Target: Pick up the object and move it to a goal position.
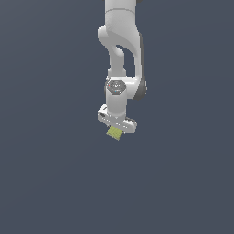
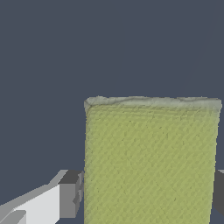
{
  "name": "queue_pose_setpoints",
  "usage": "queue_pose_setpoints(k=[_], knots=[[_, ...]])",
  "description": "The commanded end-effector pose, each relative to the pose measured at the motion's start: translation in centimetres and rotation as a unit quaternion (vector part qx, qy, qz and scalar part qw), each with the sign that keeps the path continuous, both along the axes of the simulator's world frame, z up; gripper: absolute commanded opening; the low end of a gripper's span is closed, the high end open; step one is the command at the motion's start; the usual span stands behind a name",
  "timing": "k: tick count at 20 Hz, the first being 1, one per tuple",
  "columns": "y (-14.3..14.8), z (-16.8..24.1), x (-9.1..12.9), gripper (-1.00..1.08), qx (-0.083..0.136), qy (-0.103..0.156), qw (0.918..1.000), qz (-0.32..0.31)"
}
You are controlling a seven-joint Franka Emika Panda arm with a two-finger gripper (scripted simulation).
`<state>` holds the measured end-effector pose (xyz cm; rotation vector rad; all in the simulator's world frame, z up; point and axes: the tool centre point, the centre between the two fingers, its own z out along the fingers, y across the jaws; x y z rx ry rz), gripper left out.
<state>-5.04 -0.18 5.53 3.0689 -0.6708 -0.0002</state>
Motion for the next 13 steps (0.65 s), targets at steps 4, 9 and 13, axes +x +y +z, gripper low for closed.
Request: queue_pose_setpoints(k=[4,9,13], knots=[[4.1,2.7,0.9,-1.0,0.0,0.0,1.0,0.0],[6.2,4.1,1.5,-1.0,0.0,0.0,1.0,0.0],[6.7,4.3,1.7,-1.0,0.0,0.0,1.0,0.0]])
